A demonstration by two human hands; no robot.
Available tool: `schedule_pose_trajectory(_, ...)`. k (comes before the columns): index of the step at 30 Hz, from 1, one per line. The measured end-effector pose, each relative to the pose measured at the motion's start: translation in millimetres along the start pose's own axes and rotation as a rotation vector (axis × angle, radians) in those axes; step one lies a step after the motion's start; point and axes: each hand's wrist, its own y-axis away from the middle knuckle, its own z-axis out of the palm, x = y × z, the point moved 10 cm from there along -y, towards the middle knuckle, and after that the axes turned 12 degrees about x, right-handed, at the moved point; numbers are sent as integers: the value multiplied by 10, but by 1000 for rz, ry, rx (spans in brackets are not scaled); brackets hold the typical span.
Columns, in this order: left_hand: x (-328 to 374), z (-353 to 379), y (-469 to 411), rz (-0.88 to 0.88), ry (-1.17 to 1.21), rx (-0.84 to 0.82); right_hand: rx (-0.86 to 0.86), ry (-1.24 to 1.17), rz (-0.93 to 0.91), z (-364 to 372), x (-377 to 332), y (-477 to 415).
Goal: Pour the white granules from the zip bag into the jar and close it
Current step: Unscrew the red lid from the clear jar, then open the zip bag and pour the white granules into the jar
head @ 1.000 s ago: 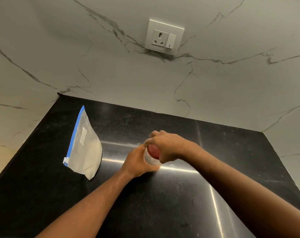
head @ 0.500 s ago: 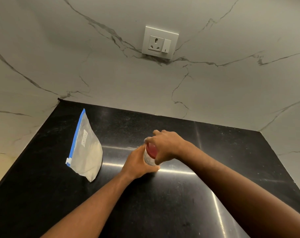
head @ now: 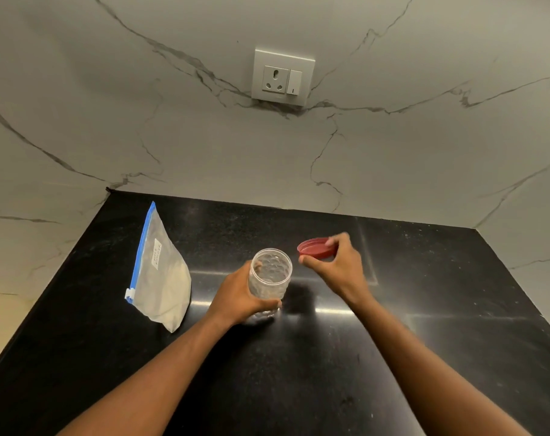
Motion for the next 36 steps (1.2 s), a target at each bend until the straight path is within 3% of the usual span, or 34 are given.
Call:
schedule_pose_trajectory(5, 39, -65, 93, 5, -10, 9, -51, 141, 86, 490, 594, 297)
schedule_pose_trajectory(11, -33, -121, 291, -51, -77, 3, -159, 315, 79, 668, 775, 450)
schedule_pose_trajectory(15, 107, -465, 548, -63, -23, 136, -10, 142, -6, 385, 426, 365)
schedule_pose_trajectory(18, 411, -895, 732, 11, 55, 247, 139, -79, -195, 105, -182, 359)
schedule_pose_trajectory(21, 774, -1369, 932, 105, 84, 377, 157, -273, -374, 15, -901, 505)
schedule_pose_trajectory(25, 1055, -1923, 1211, 219, 67, 613, -40, -366, -609, 307, -1759, 855)
schedule_pose_trajectory(30, 750, -2370, 1475, 99, 37, 848, -399, -256, -892, 893, -2517, 1392)
schedule_pose_trajectory(33, 452, -2484, 1541, -24, 57, 865, -498, -129, -1051, 1155, -2786, 1609)
schedule_pose_trajectory(36, 152, -2411, 1499, -170, 84, 768, -579, 10, -1205, 1361, -2896, 1749)
